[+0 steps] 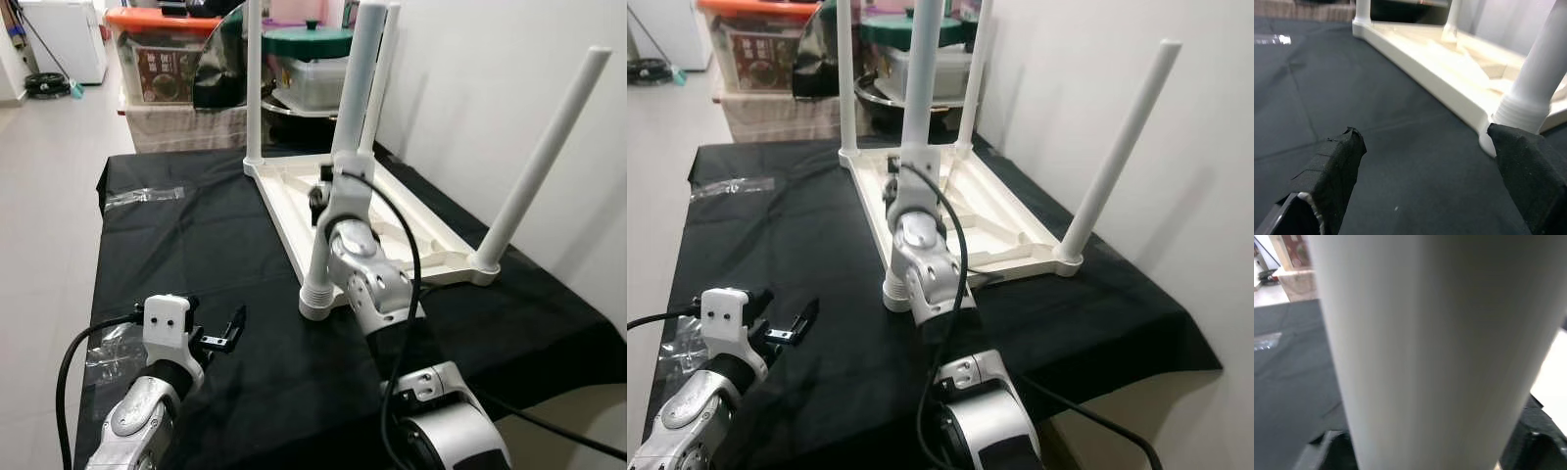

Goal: Building children table

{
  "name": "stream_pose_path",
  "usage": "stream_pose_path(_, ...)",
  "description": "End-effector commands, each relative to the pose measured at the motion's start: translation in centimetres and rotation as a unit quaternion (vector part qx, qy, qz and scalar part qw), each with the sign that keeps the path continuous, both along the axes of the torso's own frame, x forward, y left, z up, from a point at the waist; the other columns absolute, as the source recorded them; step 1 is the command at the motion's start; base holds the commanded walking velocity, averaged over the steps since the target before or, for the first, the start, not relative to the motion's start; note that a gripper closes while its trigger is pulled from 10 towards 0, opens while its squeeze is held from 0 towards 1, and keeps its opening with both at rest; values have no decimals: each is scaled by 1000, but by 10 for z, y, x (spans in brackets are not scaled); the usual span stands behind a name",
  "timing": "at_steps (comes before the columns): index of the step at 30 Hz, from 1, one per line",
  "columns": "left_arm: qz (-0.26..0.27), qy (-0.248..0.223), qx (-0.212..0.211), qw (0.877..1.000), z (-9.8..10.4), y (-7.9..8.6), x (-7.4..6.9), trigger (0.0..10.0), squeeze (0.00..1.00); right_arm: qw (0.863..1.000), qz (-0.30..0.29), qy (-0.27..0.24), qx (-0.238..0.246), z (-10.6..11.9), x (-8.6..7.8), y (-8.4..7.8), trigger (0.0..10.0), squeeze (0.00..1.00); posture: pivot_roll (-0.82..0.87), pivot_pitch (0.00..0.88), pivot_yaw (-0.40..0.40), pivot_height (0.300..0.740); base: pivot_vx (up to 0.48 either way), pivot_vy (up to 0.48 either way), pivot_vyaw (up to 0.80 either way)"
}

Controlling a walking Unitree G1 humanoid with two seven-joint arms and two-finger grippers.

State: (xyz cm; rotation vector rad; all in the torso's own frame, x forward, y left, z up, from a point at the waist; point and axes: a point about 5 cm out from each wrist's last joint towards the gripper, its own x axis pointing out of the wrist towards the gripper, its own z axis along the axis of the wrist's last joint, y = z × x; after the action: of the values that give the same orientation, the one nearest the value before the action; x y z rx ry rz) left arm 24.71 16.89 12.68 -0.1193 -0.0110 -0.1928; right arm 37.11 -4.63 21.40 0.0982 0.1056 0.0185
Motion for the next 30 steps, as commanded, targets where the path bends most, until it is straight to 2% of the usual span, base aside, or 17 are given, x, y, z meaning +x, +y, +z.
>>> stream_pose_path(1, -5, -1, 5, 1000, 0, -1, 1, 10000, 0, 1000, 16, 8, 23, -6, -7, 14, 10000, 1000, 55, 0, -95, 740, 0, 0, 0)
stream_pose_path(10, -5, -1, 4, 1000, -1, -1, 1, 10000, 0, 998, 32, -27, 36, 9, -6, 4, 10000, 1000, 50, 0, -93, 740, 0, 0, 0)
stream_pose_path(16, -6, -1, 4, 1000, -1, -2, 2, 10000, 0, 998, 43, -16, 37, 7, -2, 0, 10000, 1000, 51, 0, -94, 740, 0, 0, 0)
stream_pose_path(17, -5, -2, 4, 1000, 0, -1, 2, 10000, 0, 999, 42, -6, 29, 4, 0, -2, 10000, 882, 51, 0, -94, 740, 0, 0, 0)
stream_pose_path(18, -5, -2, 4, 1000, 0, -1, 2, 10000, 0, 999, 42, 0, 23, 3, 1, -3, 10000, 882, 51, 0, -94, 740, 0, 0, 0)
stream_pose_path(19, -5, -2, 4, 1000, 0, -1, 2, 10000, 0, 999, 43, -1, 29, 3, 2, -5, 10000, 0, 51, 0, -94, 740, 0, 0, 0)
stream_pose_path(25, -4, -1, 6, 1000, 0, 0, 1, 10000, 0, 999, 41, -2, 32, 4, 3, -9, 10000, 0, 54, 0, -93, 740, 0, 0, 0)
stream_pose_path(30, 2, -1, 9, 1000, 1, 4, 1, 10000, 0, 997, 62, 1, 39, 8, 7, -10, 10000, 0, 57, 0, -89, 740, 0, 0, 0)
